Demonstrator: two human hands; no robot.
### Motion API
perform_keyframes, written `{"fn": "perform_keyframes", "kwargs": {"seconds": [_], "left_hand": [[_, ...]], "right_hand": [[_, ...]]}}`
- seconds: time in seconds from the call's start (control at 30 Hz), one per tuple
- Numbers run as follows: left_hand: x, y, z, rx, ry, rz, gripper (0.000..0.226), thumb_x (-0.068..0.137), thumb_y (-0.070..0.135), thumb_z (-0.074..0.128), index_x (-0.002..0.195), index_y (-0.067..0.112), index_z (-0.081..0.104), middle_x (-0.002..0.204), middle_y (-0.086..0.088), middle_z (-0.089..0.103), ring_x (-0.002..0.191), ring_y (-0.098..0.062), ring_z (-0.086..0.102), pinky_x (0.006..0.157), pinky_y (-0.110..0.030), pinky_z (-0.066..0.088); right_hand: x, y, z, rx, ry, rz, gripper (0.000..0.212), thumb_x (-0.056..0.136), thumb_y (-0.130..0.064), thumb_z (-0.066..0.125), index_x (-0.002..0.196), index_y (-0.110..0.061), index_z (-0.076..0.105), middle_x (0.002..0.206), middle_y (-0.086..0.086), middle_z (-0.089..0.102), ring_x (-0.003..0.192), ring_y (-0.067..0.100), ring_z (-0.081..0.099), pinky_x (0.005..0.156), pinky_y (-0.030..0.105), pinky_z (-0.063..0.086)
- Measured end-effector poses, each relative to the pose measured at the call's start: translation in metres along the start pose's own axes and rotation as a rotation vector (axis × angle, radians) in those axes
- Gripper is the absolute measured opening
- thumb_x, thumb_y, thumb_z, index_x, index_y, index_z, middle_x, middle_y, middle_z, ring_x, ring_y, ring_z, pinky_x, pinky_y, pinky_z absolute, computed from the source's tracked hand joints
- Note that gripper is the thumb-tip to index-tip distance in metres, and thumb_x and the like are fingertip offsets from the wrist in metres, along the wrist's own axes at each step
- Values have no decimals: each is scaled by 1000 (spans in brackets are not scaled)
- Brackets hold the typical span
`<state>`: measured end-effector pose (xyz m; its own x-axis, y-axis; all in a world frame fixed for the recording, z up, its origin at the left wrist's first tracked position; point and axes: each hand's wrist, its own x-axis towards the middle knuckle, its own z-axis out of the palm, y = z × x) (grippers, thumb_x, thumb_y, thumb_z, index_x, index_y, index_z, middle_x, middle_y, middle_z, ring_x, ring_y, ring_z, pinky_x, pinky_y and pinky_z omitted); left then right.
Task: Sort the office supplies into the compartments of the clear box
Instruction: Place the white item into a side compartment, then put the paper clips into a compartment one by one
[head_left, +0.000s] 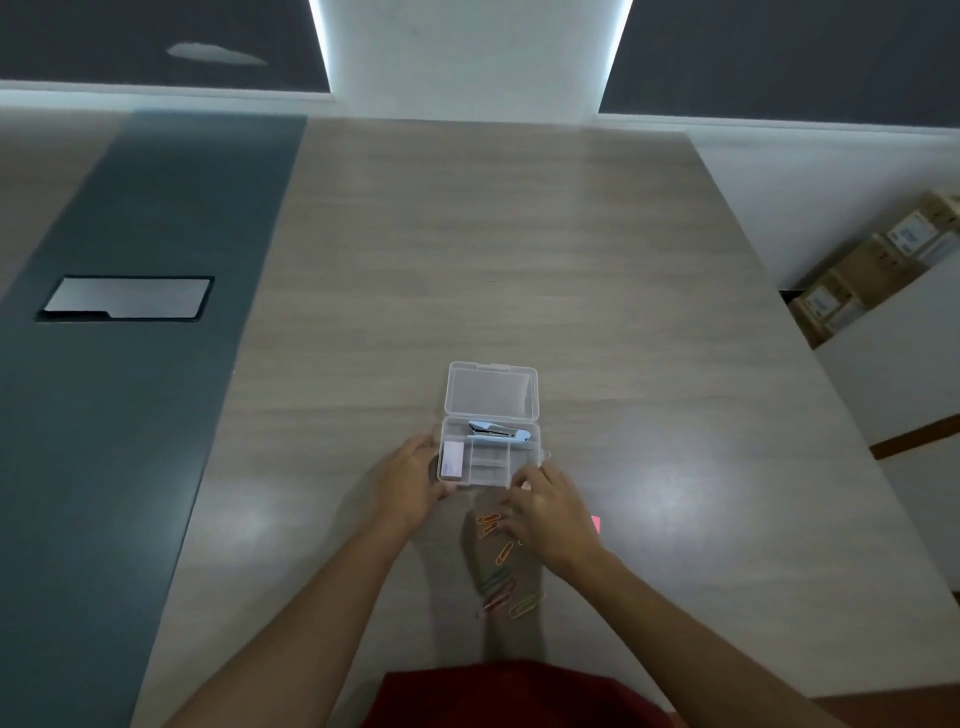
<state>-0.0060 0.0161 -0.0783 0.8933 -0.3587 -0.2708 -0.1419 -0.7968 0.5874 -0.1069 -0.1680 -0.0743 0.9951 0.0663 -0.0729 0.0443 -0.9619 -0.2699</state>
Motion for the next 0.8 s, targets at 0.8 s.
{"fn": "perform_keyframes", "kwargs": {"seconds": [0.8], "left_hand": [[-6,-9,20,24,59,11,69,82,35,68,142,19,37,149,0,38,135,-21,39,107,-37,41]], "right_hand": [[1,-20,17,61,-202,73,40,78,-29,76,108,-19,51,113,2,56,100,17,48,86,31,45]]}}
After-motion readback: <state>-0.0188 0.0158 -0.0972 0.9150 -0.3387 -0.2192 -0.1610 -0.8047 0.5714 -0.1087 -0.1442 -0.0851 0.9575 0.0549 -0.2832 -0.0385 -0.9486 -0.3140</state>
